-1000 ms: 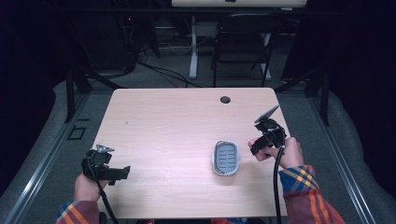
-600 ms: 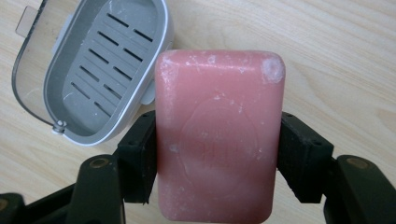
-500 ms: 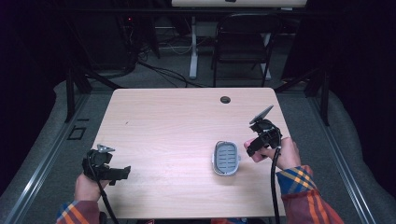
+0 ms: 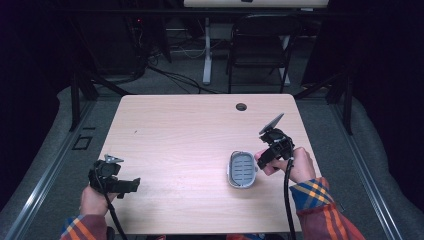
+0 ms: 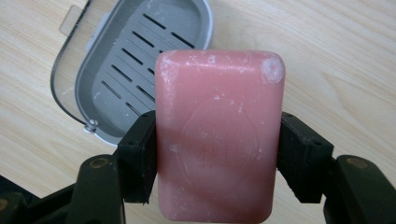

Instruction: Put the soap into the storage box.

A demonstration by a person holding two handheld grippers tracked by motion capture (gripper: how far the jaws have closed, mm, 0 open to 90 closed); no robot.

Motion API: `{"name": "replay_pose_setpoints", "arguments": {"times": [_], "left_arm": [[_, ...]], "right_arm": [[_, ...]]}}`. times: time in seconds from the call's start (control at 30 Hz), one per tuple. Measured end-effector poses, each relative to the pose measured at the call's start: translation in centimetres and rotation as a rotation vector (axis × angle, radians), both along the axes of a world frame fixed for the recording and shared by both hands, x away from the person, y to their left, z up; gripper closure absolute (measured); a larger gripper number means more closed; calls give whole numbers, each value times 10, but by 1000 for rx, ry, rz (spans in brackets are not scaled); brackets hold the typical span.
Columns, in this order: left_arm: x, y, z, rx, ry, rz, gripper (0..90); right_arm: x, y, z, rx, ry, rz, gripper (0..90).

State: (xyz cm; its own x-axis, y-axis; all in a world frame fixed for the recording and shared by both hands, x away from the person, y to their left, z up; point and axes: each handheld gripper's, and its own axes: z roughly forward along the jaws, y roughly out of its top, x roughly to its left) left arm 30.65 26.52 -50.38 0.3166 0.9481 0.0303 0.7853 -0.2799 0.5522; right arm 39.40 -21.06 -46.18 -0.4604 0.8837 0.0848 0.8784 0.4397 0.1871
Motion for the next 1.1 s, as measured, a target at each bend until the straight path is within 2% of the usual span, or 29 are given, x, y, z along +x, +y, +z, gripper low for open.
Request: {"name": "replay_pose_setpoints", "arguments": {"times": [0.13, 0.2, 0.23, 0.3, 0.5, 0.6, 0.63, 0.77, 0.8, 0.83, 0.87, 0.97, 1.07, 1.1], "left_arm": [[0, 0, 0, 2, -2, -2, 0], [1, -1, 0, 2, -2, -2, 0], [1, -1, 0, 3, -2, -3, 0], [0, -1, 0, 1, -1, 0, 0], [0, -1, 0, 6, 1, -3, 0], [0, -1, 0, 6, -2, 1, 0], [0, 0, 0, 7, -4, -1, 0], [0, -1, 0, 9, -1, -7, 0], [0, -2, 0, 11, -4, -7, 0], [0, -2, 0, 11, -4, -7, 0], [0, -2, 0, 11, -3, -8, 0], [0, -2, 0, 14, -4, -10, 0], [0, -2, 0, 14, -4, -12, 0], [0, -2, 0, 14, -4, -12, 0]], "right_arm": [[1, 6, -2, -12, 6, 11, 369], [1, 10, -4, -8, -5, 2, 369], [4, 13, -4, -25, 8, 23, 368], [4, 17, -6, -19, -3, 9, 369], [7, 28, -8, -38, 17, 40, 368], [8, 31, -12, -38, 11, 29, 368], [9, 33, -13, -54, 29, 40, 368], [11, 37, -16, -59, 18, 30, 368], [13, 40, -15, -74, 36, 45, 368], [13, 43, -16, -63, 26, 34, 368], [15, 44, -15, -80, 38, 52, 368], [15, 50, -17, -74, 26, 39, 368], [18, 56, -17, -97, 45, 58, 368], [18, 58, -19, -85, 40, 48, 368]]}}
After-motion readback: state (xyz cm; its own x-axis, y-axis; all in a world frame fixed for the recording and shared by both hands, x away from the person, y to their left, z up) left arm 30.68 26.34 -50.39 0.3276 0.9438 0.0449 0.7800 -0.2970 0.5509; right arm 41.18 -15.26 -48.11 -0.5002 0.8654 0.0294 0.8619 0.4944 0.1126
